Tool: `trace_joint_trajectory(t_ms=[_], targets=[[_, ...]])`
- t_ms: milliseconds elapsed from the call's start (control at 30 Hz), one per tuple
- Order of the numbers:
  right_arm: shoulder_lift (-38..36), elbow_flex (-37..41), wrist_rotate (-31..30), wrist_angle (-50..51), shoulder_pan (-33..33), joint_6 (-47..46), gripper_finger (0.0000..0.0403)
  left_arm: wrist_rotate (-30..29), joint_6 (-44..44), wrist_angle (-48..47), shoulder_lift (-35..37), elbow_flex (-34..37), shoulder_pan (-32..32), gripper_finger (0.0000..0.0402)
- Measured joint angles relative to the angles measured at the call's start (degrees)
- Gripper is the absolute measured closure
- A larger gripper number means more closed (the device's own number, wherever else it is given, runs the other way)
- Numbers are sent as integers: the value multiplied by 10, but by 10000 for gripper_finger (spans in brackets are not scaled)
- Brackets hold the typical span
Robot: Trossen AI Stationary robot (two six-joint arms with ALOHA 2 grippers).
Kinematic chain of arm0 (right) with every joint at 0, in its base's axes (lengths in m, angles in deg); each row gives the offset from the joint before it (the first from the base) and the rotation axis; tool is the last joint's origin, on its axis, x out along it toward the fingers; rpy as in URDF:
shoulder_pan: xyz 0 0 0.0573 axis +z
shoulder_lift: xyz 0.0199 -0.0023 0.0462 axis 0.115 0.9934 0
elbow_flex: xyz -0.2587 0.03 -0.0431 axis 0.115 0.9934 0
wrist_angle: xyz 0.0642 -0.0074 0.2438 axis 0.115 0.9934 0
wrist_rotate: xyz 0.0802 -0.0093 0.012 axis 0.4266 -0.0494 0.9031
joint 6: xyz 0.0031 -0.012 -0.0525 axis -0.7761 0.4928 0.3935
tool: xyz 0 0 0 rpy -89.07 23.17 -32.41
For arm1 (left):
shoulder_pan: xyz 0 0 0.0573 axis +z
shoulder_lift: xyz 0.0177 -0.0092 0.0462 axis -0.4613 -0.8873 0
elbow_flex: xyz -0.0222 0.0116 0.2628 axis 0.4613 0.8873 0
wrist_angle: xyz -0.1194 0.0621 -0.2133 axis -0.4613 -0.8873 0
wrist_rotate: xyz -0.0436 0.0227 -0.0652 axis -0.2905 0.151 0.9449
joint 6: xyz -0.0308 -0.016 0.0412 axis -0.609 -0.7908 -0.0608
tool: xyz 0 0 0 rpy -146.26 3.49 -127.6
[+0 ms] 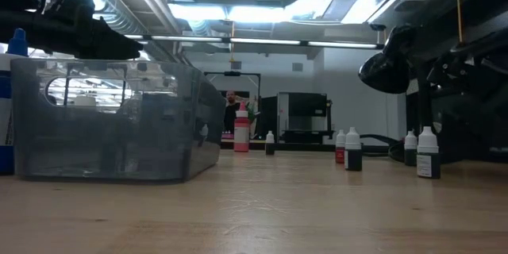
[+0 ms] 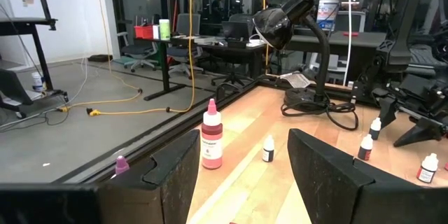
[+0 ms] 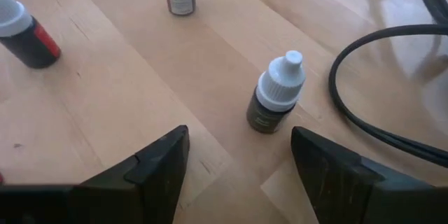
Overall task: Pick & Place food coloring
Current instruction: Put the green food coloring bottle into the bin
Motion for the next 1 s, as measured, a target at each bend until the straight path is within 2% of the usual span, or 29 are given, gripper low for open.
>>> trace_joint_trajectory(t_ms=[533,1000], targets=[[3,18,-19,-26,2,27,147,0,0,0,0,0,0,190],[3,37,-17,-58,0,63,179,0,0,0,0,0,0,190]])
